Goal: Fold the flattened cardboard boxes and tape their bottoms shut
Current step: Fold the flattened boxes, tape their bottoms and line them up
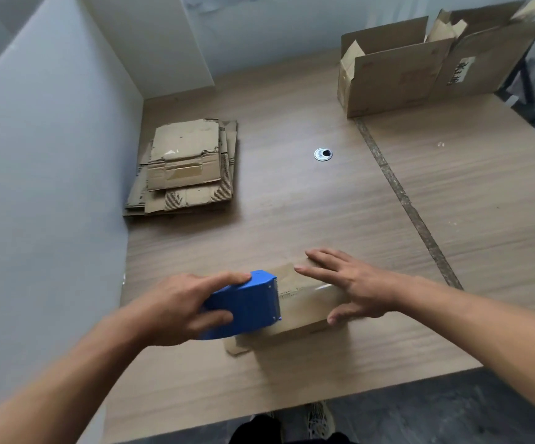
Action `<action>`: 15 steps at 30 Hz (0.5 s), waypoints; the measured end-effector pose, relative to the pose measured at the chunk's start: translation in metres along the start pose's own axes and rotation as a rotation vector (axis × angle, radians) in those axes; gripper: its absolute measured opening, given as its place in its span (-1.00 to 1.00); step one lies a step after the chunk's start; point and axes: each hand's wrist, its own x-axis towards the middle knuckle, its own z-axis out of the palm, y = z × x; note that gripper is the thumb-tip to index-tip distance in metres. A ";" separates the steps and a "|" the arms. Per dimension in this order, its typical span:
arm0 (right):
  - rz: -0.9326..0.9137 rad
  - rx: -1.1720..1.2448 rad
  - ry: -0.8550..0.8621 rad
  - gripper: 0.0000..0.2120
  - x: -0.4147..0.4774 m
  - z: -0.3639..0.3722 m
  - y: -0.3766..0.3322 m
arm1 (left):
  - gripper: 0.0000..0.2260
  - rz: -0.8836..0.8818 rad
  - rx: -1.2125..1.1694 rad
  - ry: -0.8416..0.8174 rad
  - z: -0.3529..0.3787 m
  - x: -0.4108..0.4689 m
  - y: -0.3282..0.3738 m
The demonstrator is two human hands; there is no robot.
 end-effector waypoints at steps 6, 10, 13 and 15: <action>-0.021 -0.107 -0.044 -0.15 0.003 -0.003 -0.001 | -0.54 -0.154 -0.244 -0.198 -0.032 -0.010 -0.032; -0.017 -0.141 -0.074 -0.18 0.004 -0.005 -0.003 | -0.54 -0.230 -0.380 -0.257 -0.048 -0.019 -0.050; 0.011 -0.181 -0.125 -0.14 0.004 -0.007 -0.007 | -0.58 -0.291 -0.469 -0.323 -0.054 -0.023 -0.056; 0.039 -0.190 -0.161 -0.12 0.005 -0.009 -0.012 | -0.57 -0.316 -0.473 -0.349 -0.054 -0.024 -0.059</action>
